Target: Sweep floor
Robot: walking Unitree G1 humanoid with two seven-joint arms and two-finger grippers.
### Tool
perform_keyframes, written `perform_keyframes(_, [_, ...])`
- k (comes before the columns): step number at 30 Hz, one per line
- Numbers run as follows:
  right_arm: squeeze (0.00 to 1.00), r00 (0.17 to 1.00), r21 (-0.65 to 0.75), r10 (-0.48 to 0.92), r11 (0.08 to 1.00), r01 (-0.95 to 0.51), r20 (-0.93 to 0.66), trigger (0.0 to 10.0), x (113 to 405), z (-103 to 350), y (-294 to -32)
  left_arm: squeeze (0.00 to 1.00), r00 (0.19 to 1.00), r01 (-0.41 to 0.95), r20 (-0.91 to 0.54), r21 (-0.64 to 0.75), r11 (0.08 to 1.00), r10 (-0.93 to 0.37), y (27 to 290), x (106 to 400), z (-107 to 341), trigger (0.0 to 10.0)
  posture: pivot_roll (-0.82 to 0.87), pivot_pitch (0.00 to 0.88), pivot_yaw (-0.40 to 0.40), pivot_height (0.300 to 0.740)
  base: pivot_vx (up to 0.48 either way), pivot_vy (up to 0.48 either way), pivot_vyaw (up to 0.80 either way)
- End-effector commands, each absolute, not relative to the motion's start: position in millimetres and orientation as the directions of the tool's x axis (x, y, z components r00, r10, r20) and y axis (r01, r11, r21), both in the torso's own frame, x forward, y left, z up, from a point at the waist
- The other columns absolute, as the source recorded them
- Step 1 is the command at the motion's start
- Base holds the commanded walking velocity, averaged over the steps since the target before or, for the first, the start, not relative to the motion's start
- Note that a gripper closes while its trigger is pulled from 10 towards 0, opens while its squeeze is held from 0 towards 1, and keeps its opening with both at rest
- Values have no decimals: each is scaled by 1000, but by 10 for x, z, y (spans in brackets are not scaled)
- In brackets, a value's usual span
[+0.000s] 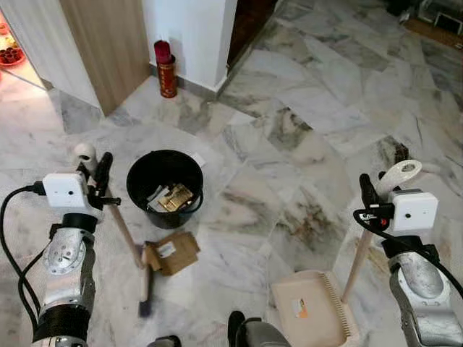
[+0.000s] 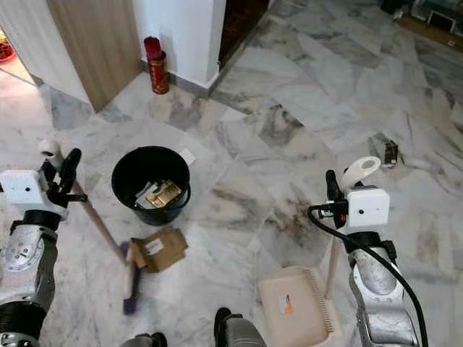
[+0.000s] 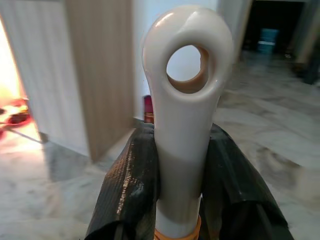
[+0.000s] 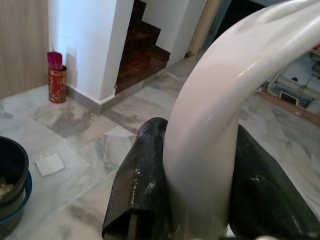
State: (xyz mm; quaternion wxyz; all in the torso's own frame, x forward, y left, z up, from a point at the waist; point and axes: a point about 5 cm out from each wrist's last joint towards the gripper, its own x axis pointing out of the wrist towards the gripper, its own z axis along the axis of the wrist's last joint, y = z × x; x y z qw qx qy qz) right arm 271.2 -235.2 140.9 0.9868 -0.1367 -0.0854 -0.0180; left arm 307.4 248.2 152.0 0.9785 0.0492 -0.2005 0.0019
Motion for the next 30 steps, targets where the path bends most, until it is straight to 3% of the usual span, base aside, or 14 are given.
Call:
perform_keyframes(1, [0, 982, -286, -37, 954, 90, 186, 10000, 2679, 1471, -2437, 0, 924, 22, 379, 64, 998, -44, 2428, 3056, 1474, 10000, -105, 306, -161, 740, 0, 0, 0])
perform_keyframes(8, [0, 981, -246, -43, 965, 89, 187, 10000, 2782, 1416, -2307, 0, 916, 131, 377, 47, 990, -139, 2304, 3049, 1546, 10000, -44, 280, -120, 740, 0, 0, 0])
perform_keyframes(17, [0, 979, -200, -69, 974, 108, 192, 10000, 2852, 1333, -2198, 0, 905, 167, 405, -66, 984, -127, 2204, 3074, 1618, 10000, -2, 244, -66, 740, 0, 0, 0])
perform_keyframes(30, [0, 971, -171, -116, 973, 153, 208, 10000, 2957, 1259, -2122, 0, 898, 259, 395, -124, 958, -192, 1987, 3154, 1658, 10000, 49, 201, -14, 740, 0, 0, 0])
